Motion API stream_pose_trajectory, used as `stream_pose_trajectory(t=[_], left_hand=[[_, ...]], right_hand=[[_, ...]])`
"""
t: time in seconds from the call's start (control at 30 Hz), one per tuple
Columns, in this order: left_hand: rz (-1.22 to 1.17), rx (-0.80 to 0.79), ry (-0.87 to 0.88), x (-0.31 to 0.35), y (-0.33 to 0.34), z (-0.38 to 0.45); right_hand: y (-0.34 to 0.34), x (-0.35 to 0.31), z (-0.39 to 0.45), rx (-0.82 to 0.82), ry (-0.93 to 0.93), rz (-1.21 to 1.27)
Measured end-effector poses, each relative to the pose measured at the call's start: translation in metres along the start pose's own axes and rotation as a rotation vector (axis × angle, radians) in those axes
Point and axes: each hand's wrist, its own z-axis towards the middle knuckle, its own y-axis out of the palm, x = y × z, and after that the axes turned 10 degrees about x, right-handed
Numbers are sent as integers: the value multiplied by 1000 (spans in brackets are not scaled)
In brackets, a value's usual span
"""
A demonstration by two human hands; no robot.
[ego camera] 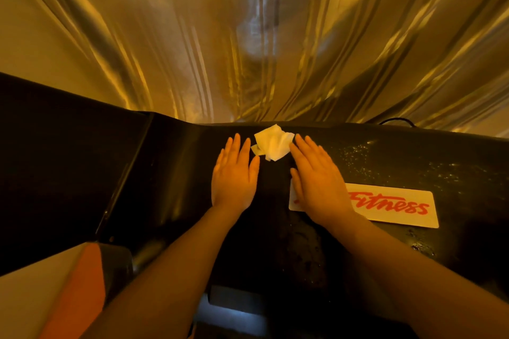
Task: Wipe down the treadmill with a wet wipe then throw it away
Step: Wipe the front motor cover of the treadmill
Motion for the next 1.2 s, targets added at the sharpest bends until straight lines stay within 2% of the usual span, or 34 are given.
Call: stream_pose_trajectory(t=[0.13,0.23,0.53,0.77,0.87,0.97,1.2], left_hand=[[-52,73,-2,-2,3,-2],[-46,68,4,-4,4,-3],[-27,-12,-20,-3,0,-1],[1,-67,30,-5,-6,-13],[-15,-56,50,-7,-7,-14],[-27,-75,58,-8,-7,-14],[69,-114,123,-11,-9,-21]], right_hand=[[5,1,34,-164,-214,-38],[8,6,47,-278,-303,-111],[-13,4,29,-308,-189,-197],[-7,-7,15,-255,-134,-222],[1,-12,15,-333,-86,-156],[-8,-12,16,-417,-92,-199],[-31,5,16,-594,-296,-370]])
